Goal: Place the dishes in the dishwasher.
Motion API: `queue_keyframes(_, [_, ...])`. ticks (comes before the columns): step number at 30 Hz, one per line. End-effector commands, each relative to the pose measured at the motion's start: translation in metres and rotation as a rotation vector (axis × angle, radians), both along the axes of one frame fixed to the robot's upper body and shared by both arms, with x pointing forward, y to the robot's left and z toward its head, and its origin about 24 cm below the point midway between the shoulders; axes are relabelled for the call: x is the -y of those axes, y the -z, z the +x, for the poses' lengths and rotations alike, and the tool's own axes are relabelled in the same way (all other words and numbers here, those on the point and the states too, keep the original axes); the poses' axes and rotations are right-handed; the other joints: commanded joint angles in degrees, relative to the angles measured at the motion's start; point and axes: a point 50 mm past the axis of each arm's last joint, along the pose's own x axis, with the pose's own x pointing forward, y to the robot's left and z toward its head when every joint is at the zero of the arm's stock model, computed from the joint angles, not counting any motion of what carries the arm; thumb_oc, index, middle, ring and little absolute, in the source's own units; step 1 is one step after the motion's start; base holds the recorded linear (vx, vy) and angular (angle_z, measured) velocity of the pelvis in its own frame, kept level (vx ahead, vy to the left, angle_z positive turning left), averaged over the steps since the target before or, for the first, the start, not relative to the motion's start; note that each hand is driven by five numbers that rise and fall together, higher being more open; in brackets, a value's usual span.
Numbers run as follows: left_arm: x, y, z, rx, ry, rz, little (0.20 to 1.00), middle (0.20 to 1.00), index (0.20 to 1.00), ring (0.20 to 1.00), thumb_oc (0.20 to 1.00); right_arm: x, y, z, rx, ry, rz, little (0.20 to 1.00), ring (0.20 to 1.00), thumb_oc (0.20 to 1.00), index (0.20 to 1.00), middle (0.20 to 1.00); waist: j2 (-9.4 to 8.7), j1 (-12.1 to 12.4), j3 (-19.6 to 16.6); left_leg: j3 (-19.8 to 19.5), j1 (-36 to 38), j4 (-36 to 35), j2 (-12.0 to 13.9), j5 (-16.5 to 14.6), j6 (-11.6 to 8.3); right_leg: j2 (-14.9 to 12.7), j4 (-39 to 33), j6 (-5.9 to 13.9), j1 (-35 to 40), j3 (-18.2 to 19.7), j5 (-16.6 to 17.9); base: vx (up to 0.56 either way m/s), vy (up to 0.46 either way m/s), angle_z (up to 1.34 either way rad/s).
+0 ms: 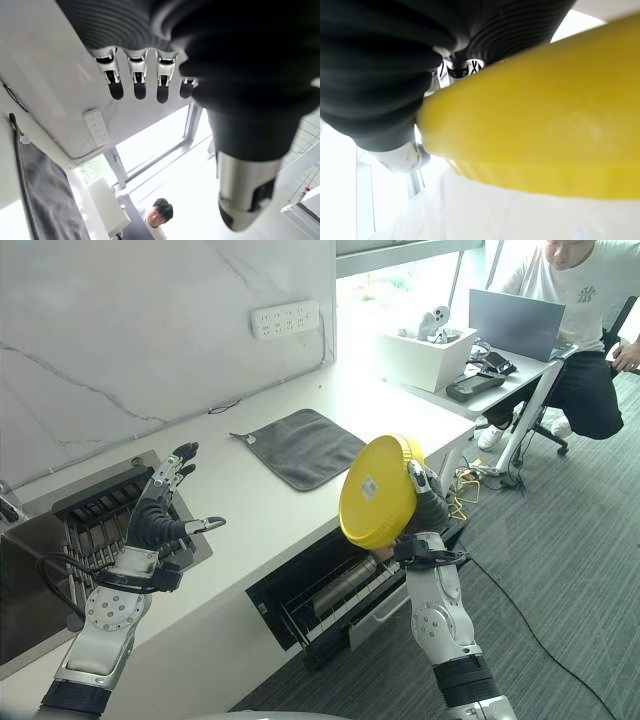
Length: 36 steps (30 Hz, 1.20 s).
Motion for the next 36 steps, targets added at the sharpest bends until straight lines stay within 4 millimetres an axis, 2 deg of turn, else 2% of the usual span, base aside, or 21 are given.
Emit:
queue_keyframes(1, [0.003, -0.024, 0.010, 0.097, 0.051, 0.075, 1.000, 1.000, 1.000, 1.000, 1.000, -0.008, -0.055, 0.000, 0.263, -0.014, 0.051, 0.200, 0.200, 0.200, 0.200, 0.200, -1.66, 0.92, 0.30, -4.20, 2.00, 0.34, -2.80, -3.95, 2.55, -1.09, 3.65, -1.18, 2.25, -4.61, -3.20, 0.08, 0.013, 0.03])
queue_keyframes(15, [-0.007, -0.021, 0.000, 0.090, 0.024, 0.095, 1.000, 1.000, 1.000, 1.000, 1.000, -0.009, -0.032, -0.010, 0.192, -0.005, 0.049, 0.200, 0.200, 0.200, 0.200, 0.200, -1.32, 0.18, 1.99, -4.14, 2.28, 0.65, -5.52, -5.76, 4.76, -3.07, 5.16, 0.10, 0.70, -4.46, -2.40, 0.06, -0.004, 0.00])
queue_keyframes(20, [-0.011, -0.021, -0.001, 0.100, 0.009, 0.092, 1.000, 1.000, 1.000, 1.000, 1.000, -0.007, -0.019, -0.014, 0.139, 0.006, 0.035, 0.200, 0.200, 0.200, 0.200, 0.200, -1.30, -1.08, 2.83, -3.12, 2.13, 3.81, -6.49, -8.29, 6.30, -4.08, 6.75, -0.01, -0.23, -3.57, -2.23, 0.00, -0.036, -0.04])
queue_keyframes(25, [-0.013, -0.018, -0.005, 0.102, -0.004, 0.090, 1.000, 1.000, 1.000, 1.000, 1.000, -0.009, -0.001, -0.016, 0.058, 0.010, 0.033, 0.200, 0.200, 0.200, 0.200, 0.200, -1.00, -1.82, 3.19, -2.46, 2.07, 4.58, -6.91, -9.06, 6.83, -4.26, 6.96, 0.00, -0.85, -2.83, -1.91, -0.01, 0.000, -0.12])
queue_keyframes(31, [-0.012, -0.018, -0.006, 0.105, -0.002, 0.091, 1.000, 1.000, 1.000, 1.000, 1.000, -0.011, 0.015, -0.015, 0.000, 0.023, 0.030, 0.200, 0.200, 0.200, 0.200, 0.200, -0.57, -1.81, 3.30, -2.34, 2.17, 4.18, -7.25, -9.13, 7.04, -4.58, 6.96, 0.16, -1.11, -2.96, -1.61, 0.00, 0.000, 0.00])
queue_keyframes(36, [-0.007, -0.018, -0.005, 0.104, 0.026, 0.097, 1.000, 1.000, 1.000, 1.000, 1.000, -0.015, 0.027, -0.010, -0.040, 0.033, 0.015, 0.200, 0.200, 0.200, 0.200, 0.200, -0.14, -0.78, 3.31, -3.02, 1.85, 3.89, -7.73, -9.18, 7.21, -5.22, 7.22, 0.25, -1.11, -3.96, -1.45, 0.00, 0.000, 0.00])
